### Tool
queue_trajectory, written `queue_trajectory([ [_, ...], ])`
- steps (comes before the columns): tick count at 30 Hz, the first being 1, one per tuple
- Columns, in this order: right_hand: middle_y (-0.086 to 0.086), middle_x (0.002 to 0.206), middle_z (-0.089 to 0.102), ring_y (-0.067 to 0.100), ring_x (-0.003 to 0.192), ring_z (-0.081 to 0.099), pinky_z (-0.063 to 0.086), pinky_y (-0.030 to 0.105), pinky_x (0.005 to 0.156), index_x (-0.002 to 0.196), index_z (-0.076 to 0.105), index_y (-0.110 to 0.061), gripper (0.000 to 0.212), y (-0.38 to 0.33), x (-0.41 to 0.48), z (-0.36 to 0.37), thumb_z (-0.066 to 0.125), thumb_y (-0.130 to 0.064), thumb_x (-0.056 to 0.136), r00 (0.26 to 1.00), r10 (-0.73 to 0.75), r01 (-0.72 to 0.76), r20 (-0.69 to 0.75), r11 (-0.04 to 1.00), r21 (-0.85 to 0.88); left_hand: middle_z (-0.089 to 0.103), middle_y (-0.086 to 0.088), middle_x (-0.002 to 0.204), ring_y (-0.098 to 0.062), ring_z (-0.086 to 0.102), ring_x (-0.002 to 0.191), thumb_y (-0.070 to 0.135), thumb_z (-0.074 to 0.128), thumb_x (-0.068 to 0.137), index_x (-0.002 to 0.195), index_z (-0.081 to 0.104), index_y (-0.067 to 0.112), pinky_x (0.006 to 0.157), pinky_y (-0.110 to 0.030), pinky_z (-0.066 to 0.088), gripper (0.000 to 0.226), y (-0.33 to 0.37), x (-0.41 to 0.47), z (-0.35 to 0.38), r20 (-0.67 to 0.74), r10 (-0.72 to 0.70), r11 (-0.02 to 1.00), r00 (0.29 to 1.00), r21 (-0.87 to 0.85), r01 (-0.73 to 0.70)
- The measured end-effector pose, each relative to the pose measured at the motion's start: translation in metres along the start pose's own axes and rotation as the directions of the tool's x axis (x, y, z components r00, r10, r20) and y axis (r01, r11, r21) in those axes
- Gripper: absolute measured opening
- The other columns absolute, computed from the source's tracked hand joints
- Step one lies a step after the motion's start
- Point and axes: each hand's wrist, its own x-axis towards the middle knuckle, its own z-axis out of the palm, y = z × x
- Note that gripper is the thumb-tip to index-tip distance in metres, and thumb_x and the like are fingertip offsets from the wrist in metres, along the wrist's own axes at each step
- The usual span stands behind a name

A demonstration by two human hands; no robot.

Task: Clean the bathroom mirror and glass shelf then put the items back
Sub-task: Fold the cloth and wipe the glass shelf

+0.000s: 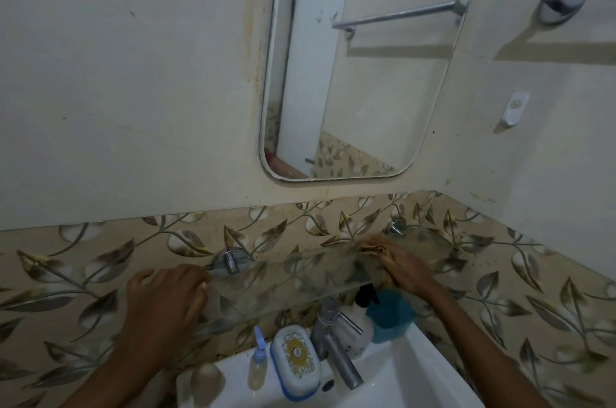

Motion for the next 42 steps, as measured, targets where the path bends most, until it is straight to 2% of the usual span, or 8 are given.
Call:
queue_trajectory([
  [4, 0.013, 0.123, 0.06, 0.03, 0.109, 0.055, 0.043, 0.04, 0.094, 0.118, 0.058, -0.015, 0.046, 0.05, 0.016, -0.017, 0.025, -0.034, 0.092, 0.948, 0.232, -0.251, -0.218, 0.966, -0.064, 0.061, 0.012, 0.076, -0.018, 0.063, 0.07, 0.035, 0.029, 0.084, 0.083, 0.061, 0.031, 0.067, -0.034, 0.031, 0.032, 0.0, 0.001, -0.001, -0.001, 0.013, 1.0, 1.0, -0.009, -0.013],
  [8, 0.021, 0.112, 0.062, 0.034, 0.101, 0.057, 0.044, 0.04, 0.087, 0.1, 0.06, -0.004, 0.056, 0.067, 0.042, -0.023, 0.013, -0.033, 0.087, 0.911, 0.355, -0.394, -0.211, 0.9, -0.187, 0.063, 0.012, 0.078, -0.017, 0.065, 0.073, 0.036, 0.03, 0.084, 0.086, 0.063, 0.031, 0.068, -0.034, 0.033, 0.034, 0.0, 0.002, -0.001, 0.01, -0.008, 1.0, 1.0, -0.028, 0.008],
  [19, 0.016, 0.149, 0.033, 0.035, 0.134, 0.032, 0.026, 0.045, 0.112, 0.138, 0.039, -0.015, 0.059, 0.065, 0.064, -0.029, 0.019, -0.047, 0.093, 0.853, 0.515, -0.514, -0.085, 0.8, -0.309, 0.063, 0.014, 0.087, -0.017, 0.063, 0.083, 0.04, 0.026, 0.086, 0.093, 0.061, 0.034, 0.078, -0.036, 0.027, 0.037, 0.003, -0.001, -0.006, 0.049, -0.023, 0.998, 0.999, -0.059, 0.026],
  [25, 0.02, 0.146, 0.036, 0.036, 0.133, 0.033, 0.024, 0.043, 0.112, 0.138, 0.04, -0.007, 0.057, 0.015, 0.041, -0.022, 0.025, -0.044, 0.096, 0.817, 0.536, -0.576, -0.214, 0.779, -0.248, 0.07, 0.006, 0.094, -0.022, 0.065, 0.091, 0.044, 0.026, 0.086, 0.102, 0.064, 0.026, 0.082, -0.037, 0.027, 0.045, 0.005, -0.001, -0.006, 0.021, -0.061, 0.994, 0.998, -0.089, 0.063],
  [29, 0.021, 0.145, 0.037, 0.035, 0.133, 0.034, 0.022, 0.047, 0.113, 0.136, 0.041, -0.009, 0.062, -0.024, 0.025, 0.006, 0.023, -0.05, 0.094, 0.861, 0.469, -0.506, -0.195, 0.829, -0.239, 0.071, 0.003, 0.095, -0.024, 0.065, 0.092, 0.046, 0.025, 0.085, 0.104, 0.065, 0.024, 0.084, -0.04, 0.03, 0.049, 0.005, -0.001, -0.006, 0.034, -0.066, 0.995, 0.997, -0.071, 0.069],
  [32, 0.017, 0.148, 0.034, 0.032, 0.137, 0.028, 0.02, 0.045, 0.112, 0.137, 0.039, -0.015, 0.058, -0.052, 0.015, 0.025, 0.023, -0.051, 0.095, 0.959, 0.279, -0.283, -0.054, 0.921, -0.268, 0.072, 0.002, 0.095, -0.025, 0.066, 0.091, 0.046, 0.025, 0.084, 0.104, 0.066, 0.023, 0.085, -0.042, 0.032, 0.051, 0.007, 0.0, -0.007, 0.04, -0.065, 0.996, 0.997, -0.064, 0.067],
  [37, 0.0, 0.156, 0.021, 0.02, 0.145, 0.013, 0.012, 0.04, 0.116, 0.143, 0.031, -0.028, 0.05, -0.051, -0.003, 0.02, 0.031, -0.046, 0.097, 0.996, 0.032, -0.017, 0.084, 0.986, -0.168, 0.072, 0.003, 0.091, -0.024, 0.066, 0.088, 0.044, 0.026, 0.084, 0.103, 0.065, 0.024, 0.086, -0.044, 0.032, 0.047, 0.008, -0.001, -0.01, 0.027, -0.048, 0.997, 0.998, -0.057, 0.05],
  [42, 0.011, 0.146, 0.042, 0.029, 0.131, 0.04, 0.033, 0.041, 0.106, 0.136, 0.044, -0.015, 0.044, 0.003, 0.004, -0.004, 0.035, -0.033, 0.097, 0.982, 0.169, -0.175, -0.081, 0.981, -0.083, 0.071, 0.003, 0.091, -0.024, 0.065, 0.088, 0.045, 0.025, 0.085, 0.105, 0.064, 0.025, 0.086, -0.043, 0.031, 0.048, 0.005, 0.0, -0.008, 0.032, -0.047, 0.998, 0.998, -0.05, 0.049],
])
